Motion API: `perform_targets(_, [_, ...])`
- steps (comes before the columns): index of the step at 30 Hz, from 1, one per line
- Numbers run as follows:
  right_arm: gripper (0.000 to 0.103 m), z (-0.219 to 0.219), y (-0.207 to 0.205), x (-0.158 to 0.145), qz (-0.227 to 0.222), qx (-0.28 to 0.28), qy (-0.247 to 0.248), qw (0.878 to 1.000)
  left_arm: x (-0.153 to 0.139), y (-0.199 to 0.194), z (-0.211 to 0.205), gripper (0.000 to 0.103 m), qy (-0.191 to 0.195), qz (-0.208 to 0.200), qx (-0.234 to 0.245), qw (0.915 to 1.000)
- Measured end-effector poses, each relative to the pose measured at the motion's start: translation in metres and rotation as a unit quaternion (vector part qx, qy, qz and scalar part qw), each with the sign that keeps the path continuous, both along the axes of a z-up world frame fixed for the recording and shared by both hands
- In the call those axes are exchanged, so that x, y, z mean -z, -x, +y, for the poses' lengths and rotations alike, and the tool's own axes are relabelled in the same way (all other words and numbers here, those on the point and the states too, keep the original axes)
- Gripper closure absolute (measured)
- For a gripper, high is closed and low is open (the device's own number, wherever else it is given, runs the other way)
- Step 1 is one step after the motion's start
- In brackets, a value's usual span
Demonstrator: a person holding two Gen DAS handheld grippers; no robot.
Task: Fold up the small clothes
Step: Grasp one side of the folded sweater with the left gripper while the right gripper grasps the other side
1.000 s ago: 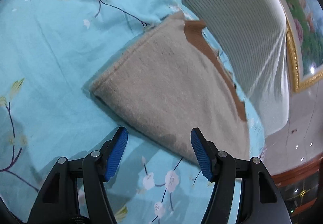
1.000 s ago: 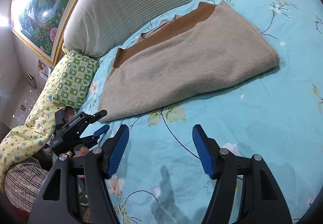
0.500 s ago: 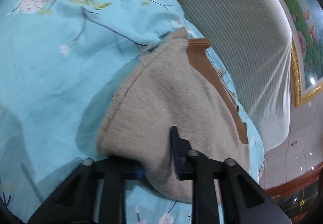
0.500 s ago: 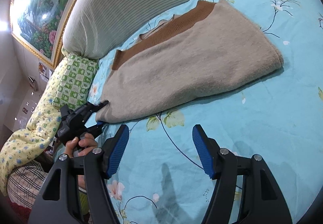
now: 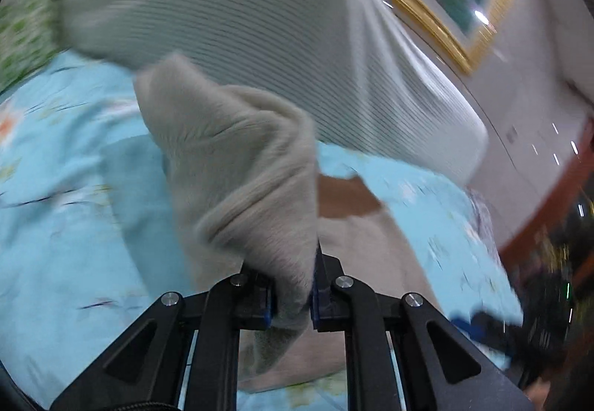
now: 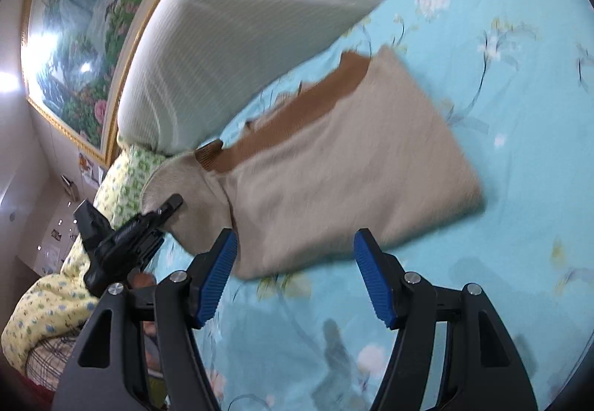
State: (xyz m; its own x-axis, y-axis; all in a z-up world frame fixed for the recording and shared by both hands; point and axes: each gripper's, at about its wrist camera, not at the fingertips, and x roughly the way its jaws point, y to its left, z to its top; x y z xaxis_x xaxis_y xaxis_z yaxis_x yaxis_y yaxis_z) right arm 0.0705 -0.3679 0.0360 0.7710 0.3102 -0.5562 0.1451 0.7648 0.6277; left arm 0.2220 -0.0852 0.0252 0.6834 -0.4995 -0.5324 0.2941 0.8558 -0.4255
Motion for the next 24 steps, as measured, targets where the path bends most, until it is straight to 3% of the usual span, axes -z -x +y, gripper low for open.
perform_targets(4, [0.036, -0.029, -0.034, -0.007, -0.002, -0.018, -0.014, 1.000, 0.025, -0.001, -0.048, 0.092, -0.023, 0.017, 0.063, 0.9976])
perform_targets(8, [0.027, -0.038, -0.087, 0.006, 0.020, -0.067, -0.053, 0.996, 0.058, -0.005, -0.072, 0.093, -0.058, 0.050, 0.085, 0.9934])
perform_targets(13, [0.027, -0.013, -0.156, 0.033, 0.063, -0.131, -0.057, 0.988, 0.049, -0.003, -0.070, 0.093, -0.051, 0.038, 0.089, 0.9940])
perform_targets(20, [0.027, 0.020, -0.232, 0.055, 0.060, -0.192, -0.134, 0.970, 0.047, 0.002, -0.068, 0.093, -0.050, 0.039, 0.089, 0.9940])
perform_targets(21, [0.030, 0.023, -0.241, 0.060, 0.072, -0.193, -0.141, 0.968, 0.047, 0.003, -0.069, 0.093, -0.052, 0.039, 0.089, 0.9939])
perform_targets(23, [0.071, 0.026, -0.258, 0.069, 0.090, -0.192, -0.160, 0.964, 0.045, 0.004, -0.071, 0.093, -0.060, 0.037, 0.085, 0.9938])
perform_targets(24, [0.077, 0.026, -0.262, 0.070, 0.092, -0.195, -0.169, 0.962, 0.042, 0.002, -0.073, 0.093, -0.061, 0.037, 0.085, 0.9939])
